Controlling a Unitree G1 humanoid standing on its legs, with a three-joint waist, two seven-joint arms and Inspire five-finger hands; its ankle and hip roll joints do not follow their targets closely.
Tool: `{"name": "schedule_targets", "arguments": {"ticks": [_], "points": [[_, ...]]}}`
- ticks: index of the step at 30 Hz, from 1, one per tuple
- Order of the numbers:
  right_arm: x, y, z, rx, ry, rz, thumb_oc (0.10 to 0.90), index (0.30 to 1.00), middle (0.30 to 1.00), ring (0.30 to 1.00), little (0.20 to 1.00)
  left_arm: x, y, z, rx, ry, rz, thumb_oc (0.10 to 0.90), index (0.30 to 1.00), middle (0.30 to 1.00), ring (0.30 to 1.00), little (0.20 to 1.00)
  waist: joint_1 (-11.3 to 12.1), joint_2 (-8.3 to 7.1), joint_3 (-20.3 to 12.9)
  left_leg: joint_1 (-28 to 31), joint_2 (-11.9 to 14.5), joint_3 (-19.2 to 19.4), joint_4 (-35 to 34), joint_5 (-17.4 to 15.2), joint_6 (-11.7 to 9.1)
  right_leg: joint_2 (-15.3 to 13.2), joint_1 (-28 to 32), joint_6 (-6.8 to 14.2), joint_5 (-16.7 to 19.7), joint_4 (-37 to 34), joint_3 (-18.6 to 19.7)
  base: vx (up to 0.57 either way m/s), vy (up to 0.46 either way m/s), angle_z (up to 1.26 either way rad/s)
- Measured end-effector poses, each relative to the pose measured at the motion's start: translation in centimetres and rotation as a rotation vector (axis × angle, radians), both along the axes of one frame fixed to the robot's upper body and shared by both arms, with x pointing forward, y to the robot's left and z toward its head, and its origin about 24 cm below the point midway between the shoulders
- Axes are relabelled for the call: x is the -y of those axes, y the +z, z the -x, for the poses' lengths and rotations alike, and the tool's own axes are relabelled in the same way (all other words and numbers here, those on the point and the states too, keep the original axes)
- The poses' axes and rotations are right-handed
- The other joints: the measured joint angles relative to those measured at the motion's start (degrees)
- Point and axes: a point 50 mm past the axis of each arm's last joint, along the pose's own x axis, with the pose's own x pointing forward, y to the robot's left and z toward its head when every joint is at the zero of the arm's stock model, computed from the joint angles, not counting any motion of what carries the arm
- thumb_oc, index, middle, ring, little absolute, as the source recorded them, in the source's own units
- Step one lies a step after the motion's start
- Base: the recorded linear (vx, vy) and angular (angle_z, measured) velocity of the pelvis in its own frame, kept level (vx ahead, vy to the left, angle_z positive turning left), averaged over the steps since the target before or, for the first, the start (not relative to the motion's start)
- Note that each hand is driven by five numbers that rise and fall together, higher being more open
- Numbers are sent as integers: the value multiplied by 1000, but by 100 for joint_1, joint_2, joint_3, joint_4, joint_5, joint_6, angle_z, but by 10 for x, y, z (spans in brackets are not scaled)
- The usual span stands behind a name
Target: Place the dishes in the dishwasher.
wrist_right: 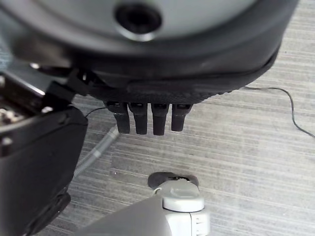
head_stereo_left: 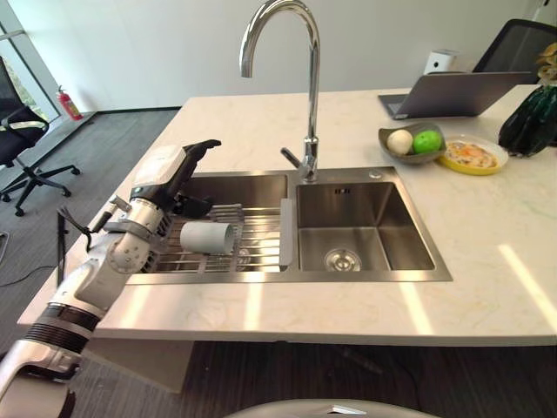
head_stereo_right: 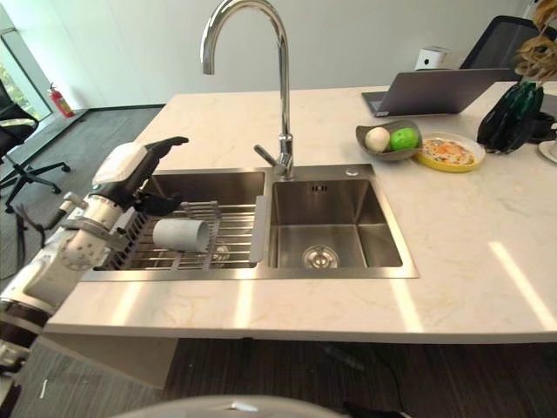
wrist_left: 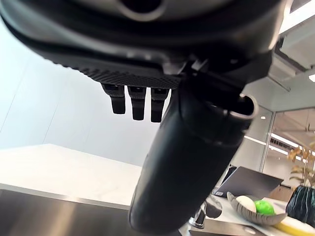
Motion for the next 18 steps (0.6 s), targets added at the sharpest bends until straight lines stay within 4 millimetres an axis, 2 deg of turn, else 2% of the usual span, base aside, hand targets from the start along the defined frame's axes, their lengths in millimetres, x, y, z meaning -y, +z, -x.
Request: {"name": "schedule_targets", "arguments": {"ticks": [2, 6, 12, 14, 18], "points": [[4, 1, 2, -10, 2, 6, 800, 900, 900, 900, 900, -4, 2, -1, -38, -14, -53, 800, 900, 900, 900, 900, -17, 95, -54, 23, 99, 59, 0, -165, -209, 93, -4, 8, -22, 8, 21, 7, 8, -3], [4, 1, 4, -19, -4, -9, 800, 900, 900, 900, 900, -12, 2, 3, -118, -32, -153, 800, 900, 900, 900, 900, -12, 119, -59, 21, 80, 129, -4, -211, -208, 79, -119, 12, -32, 153, 128, 6, 12, -12], [4, 1, 12, -44, -10, -15, 800, 900, 900, 900, 900, -21, 0, 4, -165, -9, -160, 800, 900, 900, 900, 900, 9, 182, -59, -61, 31, 145, -33, -218, -183, 18, -315, -11, -58, 378, 163, -5, 0, -1], [5, 1, 13, -51, -6, -16, 800, 900, 900, 900, 900, -38, 5, 8, -261, 14, -223, 800, 900, 900, 900, 900, -33, 212, -64, -64, 8, 156, -30, -176, -125, 6, -352, 6, -69, 449, 187, -31, -4, -5], [6, 1, 12, -55, -2, -14, 800, 900, 900, 900, 900, -40, -7, 7, -325, 40, -165, 800, 900, 900, 900, 900, 27, 252, -83, -129, -3, 145, -32, -156, -103, -2, -512, 14, -109, 622, 178, -10, -3, 1]]}}
